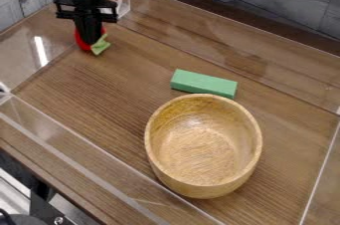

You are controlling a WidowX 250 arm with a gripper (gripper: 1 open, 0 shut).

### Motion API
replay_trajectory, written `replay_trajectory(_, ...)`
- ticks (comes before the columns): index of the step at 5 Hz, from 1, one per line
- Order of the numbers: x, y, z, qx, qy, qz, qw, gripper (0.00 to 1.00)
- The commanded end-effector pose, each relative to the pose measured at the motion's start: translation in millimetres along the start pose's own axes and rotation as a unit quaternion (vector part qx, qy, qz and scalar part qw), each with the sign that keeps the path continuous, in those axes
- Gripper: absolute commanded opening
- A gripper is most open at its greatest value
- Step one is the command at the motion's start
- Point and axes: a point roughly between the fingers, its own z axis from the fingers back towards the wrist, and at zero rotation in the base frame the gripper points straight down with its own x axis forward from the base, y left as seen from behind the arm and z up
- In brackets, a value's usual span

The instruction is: Move the red fruit to the left

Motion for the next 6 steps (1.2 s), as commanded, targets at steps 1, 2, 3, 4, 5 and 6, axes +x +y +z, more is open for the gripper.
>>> replay_trajectory(1, 10.5, 6.0, 5.6, 0.004, -0.017, 0.009, 0.9998, 1.00)
replay_trajectory(2, 11.6, 6.3, 3.6, -0.001, -0.013, 0.010, 0.9999, 1.00)
replay_trajectory(3, 12.0, 9.3, 5.2, -0.006, -0.012, 0.011, 0.9998, 0.00)
replay_trajectory(4, 11.8, 10.8, 6.9, -0.013, -0.010, 0.012, 0.9998, 0.00)
replay_trajectory(5, 11.9, 13.1, 4.7, -0.018, -0.005, 0.011, 0.9998, 1.00)
replay_trajectory(6, 11.6, 14.5, 3.0, -0.024, -0.001, 0.011, 0.9996, 1.00)
